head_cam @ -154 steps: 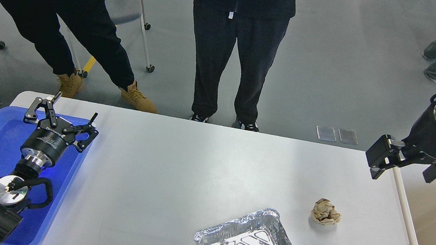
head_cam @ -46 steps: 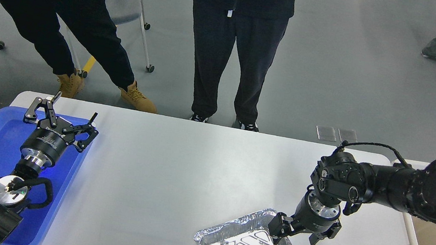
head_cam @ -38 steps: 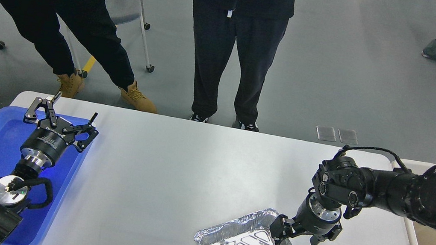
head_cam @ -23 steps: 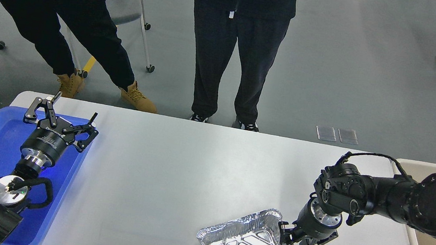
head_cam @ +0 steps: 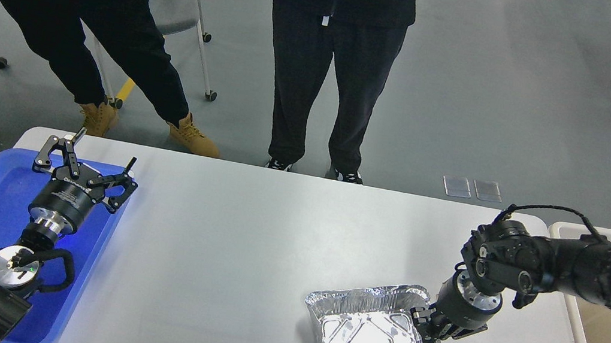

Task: Tidy desktop
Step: 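Lift the foil tray and carry it toward the white bin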

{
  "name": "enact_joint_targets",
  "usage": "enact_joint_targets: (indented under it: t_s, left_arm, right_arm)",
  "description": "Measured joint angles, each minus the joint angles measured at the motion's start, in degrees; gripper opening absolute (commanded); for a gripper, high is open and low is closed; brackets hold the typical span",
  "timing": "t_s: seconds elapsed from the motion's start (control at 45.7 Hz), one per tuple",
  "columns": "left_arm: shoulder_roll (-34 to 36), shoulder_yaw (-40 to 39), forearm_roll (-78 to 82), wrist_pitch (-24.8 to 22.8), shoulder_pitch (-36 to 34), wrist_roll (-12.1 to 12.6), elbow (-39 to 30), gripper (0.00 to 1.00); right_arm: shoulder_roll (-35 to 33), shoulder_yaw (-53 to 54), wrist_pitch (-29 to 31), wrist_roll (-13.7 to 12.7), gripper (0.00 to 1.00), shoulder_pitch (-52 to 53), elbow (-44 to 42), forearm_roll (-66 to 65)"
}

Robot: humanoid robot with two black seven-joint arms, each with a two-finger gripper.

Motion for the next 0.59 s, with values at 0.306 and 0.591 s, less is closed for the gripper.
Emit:
enact_joint_targets:
  t_s: [0.306,0.591]
  left_arm:
    - [0.00,0.00,0.08,0.00,0.00,0.00,0.00,1.00]
    - [0.00,0.00,0.09,0.00,0.00,0.00,0.00,1.00]
  right_arm:
    - [-11.13,-3.94,3.75,0.16,0.00,15.93,14.17,-0.35]
    - [-17.97,-10.98,6.68,0.22,0.00,35.63,27.25,0.01]
